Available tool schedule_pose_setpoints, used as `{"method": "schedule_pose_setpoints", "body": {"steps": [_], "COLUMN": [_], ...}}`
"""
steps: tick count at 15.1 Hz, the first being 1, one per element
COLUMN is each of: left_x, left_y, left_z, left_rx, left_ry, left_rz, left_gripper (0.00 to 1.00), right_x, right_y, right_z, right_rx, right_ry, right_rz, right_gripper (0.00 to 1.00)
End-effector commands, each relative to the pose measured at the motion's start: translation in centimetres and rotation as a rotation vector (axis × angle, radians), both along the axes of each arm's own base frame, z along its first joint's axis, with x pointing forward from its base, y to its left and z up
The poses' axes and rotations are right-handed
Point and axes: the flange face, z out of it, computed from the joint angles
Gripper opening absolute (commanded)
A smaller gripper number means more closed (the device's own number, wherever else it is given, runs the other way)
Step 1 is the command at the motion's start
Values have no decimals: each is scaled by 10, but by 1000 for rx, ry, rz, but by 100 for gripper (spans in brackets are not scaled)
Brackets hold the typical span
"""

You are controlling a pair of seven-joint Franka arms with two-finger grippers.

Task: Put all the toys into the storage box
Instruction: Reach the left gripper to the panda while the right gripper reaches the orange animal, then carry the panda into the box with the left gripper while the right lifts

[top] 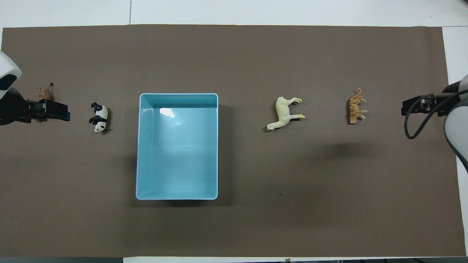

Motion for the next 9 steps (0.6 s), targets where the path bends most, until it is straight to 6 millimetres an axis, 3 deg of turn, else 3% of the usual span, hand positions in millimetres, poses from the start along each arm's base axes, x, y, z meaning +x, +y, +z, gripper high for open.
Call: {"method": "schedule_pose_setpoints", "body": {"steps": [1, 4, 7, 9], "left_x": [1, 29, 52, 55], "left_y": [13, 27, 31, 31], "left_z": [-46, -99, -147, -176], "left_rx": [27, 29, 26, 25], "left_ry": [-63, -94, -130, -168], "left_rz": [-3, -9, -10, -19], "left_gripper": [100, 100, 100, 100], "right_x": [28, 47, 59, 64], "right_y": [19, 41, 41, 46], "right_z": [-44, -76, -113, -136], "right_rx": [10, 8, 5, 4], "right_ry": [-23, -66, -68, -64], "right_rz": [-33, -28, -34, -50], "right_gripper": [100, 100, 100, 100]}}
